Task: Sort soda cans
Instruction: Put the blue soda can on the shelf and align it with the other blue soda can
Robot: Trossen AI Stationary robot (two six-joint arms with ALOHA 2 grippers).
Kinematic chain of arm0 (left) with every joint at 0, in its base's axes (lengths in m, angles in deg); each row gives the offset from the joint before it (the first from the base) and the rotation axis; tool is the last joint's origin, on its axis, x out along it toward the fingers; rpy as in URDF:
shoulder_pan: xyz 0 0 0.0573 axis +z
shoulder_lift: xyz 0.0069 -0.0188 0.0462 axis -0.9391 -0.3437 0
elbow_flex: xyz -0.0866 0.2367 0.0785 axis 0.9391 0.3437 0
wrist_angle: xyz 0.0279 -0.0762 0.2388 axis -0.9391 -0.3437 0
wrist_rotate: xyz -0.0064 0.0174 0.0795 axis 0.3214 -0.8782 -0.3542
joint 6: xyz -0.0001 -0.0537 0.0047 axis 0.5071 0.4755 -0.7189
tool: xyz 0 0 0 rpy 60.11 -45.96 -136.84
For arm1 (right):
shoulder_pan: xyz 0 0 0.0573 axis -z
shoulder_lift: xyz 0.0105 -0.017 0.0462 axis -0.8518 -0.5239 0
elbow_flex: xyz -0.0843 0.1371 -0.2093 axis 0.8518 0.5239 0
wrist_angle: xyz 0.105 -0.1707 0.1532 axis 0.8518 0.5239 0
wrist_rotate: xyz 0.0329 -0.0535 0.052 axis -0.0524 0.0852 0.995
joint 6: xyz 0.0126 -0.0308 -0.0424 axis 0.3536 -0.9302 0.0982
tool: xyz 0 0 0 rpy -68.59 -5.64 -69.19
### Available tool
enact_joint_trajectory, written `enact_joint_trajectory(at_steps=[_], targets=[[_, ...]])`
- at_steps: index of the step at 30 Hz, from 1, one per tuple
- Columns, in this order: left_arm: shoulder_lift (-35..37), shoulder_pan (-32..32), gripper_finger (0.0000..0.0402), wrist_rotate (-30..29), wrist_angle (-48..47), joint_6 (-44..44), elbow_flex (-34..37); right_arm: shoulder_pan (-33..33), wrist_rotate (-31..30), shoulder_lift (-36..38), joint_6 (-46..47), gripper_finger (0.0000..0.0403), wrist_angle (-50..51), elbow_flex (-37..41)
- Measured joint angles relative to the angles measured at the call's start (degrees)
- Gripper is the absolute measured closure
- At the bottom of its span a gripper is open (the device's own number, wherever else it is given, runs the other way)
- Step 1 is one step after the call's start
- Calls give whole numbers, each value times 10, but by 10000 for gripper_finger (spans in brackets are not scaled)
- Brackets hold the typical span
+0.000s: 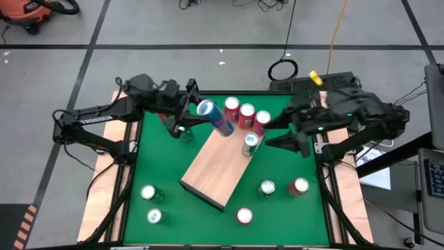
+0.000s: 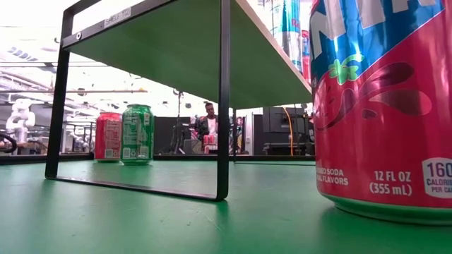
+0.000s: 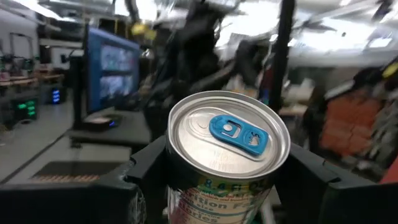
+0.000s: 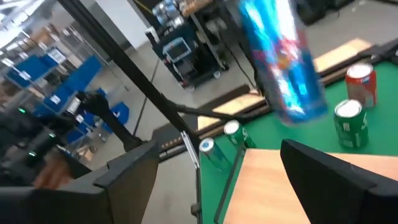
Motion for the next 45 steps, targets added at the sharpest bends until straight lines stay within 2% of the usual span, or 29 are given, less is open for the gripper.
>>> enact_joint_trajectory(at_steps=[7,16,33,45], targets=[[-31,17,175,82,-45,-89,7,-23,-27,19,-2,76,-12,0],[-84,34,175,111,-59,-146,32,-26,-27,3,-3,76,-21,0],[-170,33,175,105,-72,-165,32,-26,-44,-11,-2,76,-25,0],[-174,34,175,92,-110,-211,31,-25,-59,-11,-12,76,-25,0]])
